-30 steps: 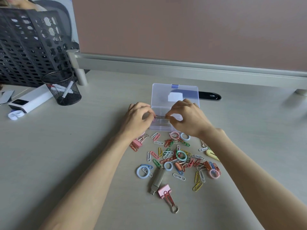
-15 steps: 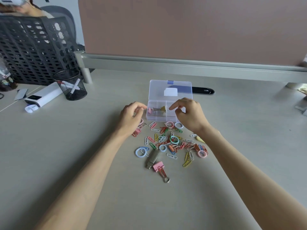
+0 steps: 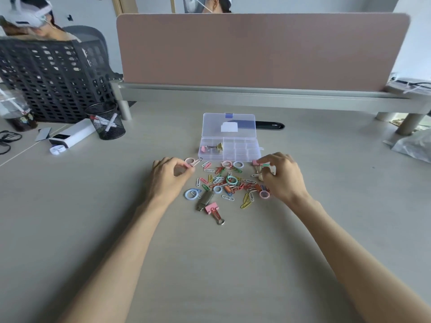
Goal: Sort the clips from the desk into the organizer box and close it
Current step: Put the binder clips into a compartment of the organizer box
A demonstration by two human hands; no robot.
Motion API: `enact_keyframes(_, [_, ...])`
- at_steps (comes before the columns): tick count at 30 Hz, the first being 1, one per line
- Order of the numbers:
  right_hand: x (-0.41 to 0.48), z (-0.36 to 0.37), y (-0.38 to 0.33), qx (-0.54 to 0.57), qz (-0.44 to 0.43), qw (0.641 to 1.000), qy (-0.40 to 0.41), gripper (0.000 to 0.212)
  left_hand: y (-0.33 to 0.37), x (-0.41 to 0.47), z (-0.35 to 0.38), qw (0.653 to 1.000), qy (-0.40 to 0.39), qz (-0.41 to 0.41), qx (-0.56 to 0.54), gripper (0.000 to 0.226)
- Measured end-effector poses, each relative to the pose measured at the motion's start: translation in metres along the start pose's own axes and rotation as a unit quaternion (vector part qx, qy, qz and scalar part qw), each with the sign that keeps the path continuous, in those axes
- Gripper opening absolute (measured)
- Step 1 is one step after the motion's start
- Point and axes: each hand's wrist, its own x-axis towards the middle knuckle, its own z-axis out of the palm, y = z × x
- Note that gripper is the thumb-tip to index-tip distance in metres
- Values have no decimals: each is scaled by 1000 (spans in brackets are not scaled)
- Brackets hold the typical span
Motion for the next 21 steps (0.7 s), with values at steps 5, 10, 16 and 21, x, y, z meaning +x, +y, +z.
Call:
enact_keyframes(5, [-21, -5, 17, -80, 7, 994, -72, 37, 33, -12, 17, 994, -61, 68, -55, 9])
enact_keyframes(10, [-24, 2, 17, -101, -52, 991, -76, 35, 47, -24, 29, 991, -79, 95, -41, 6])
enact_keyframes(16, [-29, 0, 13, -43, -93, 993, -53, 33, 41, -25, 30, 989, -100, 76, -73, 8])
enact_keyframes(21, [-30, 2, 15, -76, -125, 988, -55, 27, 42, -27, 29, 987, -115, 86, -74, 13])
